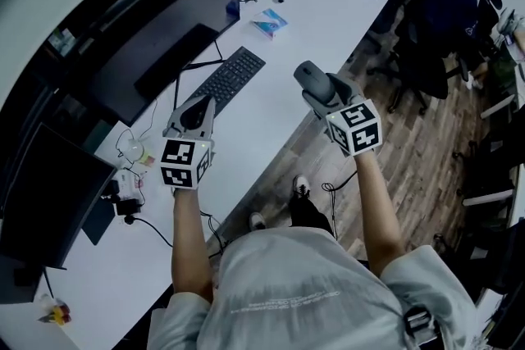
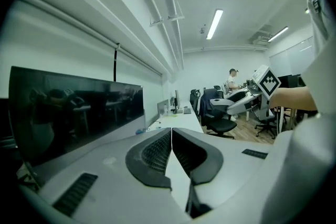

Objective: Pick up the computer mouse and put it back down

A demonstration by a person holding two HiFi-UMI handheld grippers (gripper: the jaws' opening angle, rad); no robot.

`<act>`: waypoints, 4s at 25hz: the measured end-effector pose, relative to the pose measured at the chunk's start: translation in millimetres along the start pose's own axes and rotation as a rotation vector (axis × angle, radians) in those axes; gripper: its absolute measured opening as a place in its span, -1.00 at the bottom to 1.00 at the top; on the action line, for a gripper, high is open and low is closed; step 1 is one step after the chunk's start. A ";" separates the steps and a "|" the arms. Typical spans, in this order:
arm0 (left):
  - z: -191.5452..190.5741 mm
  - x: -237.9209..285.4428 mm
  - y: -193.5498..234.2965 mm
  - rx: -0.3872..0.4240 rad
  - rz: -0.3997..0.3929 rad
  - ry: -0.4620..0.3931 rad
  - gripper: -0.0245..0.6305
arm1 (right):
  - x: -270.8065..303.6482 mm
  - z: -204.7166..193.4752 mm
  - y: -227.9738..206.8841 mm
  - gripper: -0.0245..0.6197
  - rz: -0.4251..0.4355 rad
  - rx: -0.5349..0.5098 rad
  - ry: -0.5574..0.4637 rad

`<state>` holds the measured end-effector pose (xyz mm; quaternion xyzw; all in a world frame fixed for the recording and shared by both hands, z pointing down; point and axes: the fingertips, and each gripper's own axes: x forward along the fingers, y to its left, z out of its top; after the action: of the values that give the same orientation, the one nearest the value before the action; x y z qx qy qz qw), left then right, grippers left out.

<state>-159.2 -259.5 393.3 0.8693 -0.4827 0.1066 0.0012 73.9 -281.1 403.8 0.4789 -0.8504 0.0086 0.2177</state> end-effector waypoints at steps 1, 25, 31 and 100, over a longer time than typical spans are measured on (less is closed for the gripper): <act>4.8 2.6 -2.3 0.004 -0.006 -0.009 -0.88 | -6.6 1.6 -5.5 -0.01 -0.013 0.005 -0.006; -12.0 158.3 2.9 -0.031 0.070 0.146 -0.88 | 106.4 -30.1 -158.1 -0.01 0.112 0.096 0.028; -37.4 189.4 21.5 -0.083 0.138 0.214 -0.88 | 173.0 -51.1 -169.5 -0.01 0.243 0.068 0.077; -113.5 168.6 8.0 -0.229 0.154 0.308 -0.88 | 236.0 -117.4 -152.8 -0.34 0.254 -0.051 0.197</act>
<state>-100.6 -393.3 534.9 0.7973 -0.5510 0.1824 0.1658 136.0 -529.0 569.8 0.3587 -0.8786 0.0616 0.3092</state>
